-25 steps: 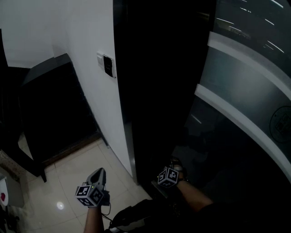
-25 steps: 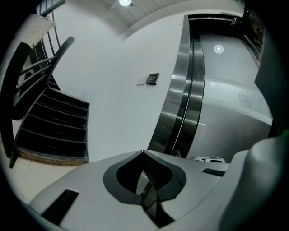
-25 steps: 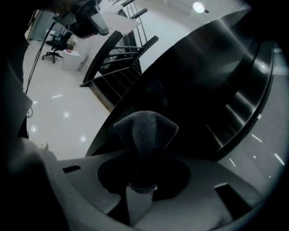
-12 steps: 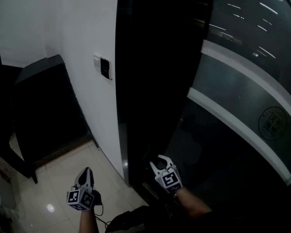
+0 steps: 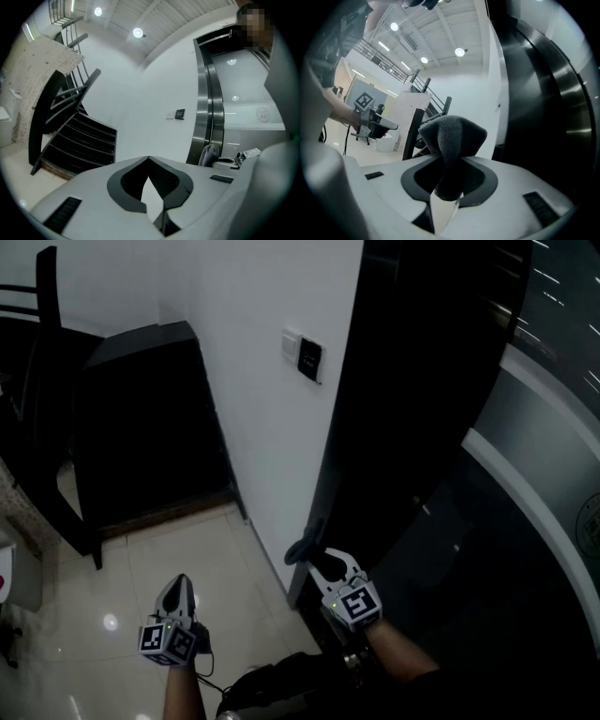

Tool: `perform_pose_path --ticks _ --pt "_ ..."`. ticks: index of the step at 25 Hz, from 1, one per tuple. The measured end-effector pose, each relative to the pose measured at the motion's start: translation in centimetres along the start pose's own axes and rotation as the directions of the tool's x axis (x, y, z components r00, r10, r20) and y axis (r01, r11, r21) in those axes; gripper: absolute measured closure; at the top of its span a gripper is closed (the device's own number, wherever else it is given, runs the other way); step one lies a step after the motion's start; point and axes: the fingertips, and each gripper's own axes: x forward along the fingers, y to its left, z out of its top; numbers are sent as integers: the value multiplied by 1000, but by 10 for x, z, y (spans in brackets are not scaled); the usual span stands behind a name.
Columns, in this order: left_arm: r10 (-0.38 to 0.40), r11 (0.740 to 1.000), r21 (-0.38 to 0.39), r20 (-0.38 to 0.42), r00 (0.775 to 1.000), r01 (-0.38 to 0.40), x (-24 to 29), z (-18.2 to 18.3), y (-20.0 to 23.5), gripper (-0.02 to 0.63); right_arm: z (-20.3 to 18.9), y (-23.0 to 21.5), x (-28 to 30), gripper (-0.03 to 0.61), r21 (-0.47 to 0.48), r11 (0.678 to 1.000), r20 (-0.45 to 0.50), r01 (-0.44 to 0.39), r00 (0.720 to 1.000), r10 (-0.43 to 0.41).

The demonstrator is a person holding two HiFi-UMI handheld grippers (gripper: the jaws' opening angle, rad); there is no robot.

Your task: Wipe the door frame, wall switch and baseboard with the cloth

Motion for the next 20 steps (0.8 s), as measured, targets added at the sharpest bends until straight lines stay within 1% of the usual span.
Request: perform_pose_path --ticks 4,6,8,11,14,17,18,20 --pt "108 994 20 28 994 -108 -35 16 49 626 35 43 43 483 6 998 75 -63 995 62" --pt "141 988 53 35 989 -143 -48 22 64 626 37 57 56 483 23 996 78 -81 994 79" --pt "153 984 85 55 987 -157 -57 26 75 626 37 65 64 483 52 996 76 -74 995 70" --pt "168 980 96 88 982 -176 -64 34 79 626 41 70 68 483 88 995 90 -49 995 42" --pt "154 979 123 86 984 -164 -66 33 75 624 37 68 66 483 95 995 86 -28 996 19" --pt "150 975 152 88 985 -162 -68 35 72 624 34 68 70 483 113 993 83 -27 996 18" --pt "155 975 148 84 984 -166 -68 35 74 624 33 69 72 483 121 992 85 -30 996 20" --pt "169 977 116 72 983 -177 -71 34 83 624 33 74 78 483 128 991 86 -39 996 28"
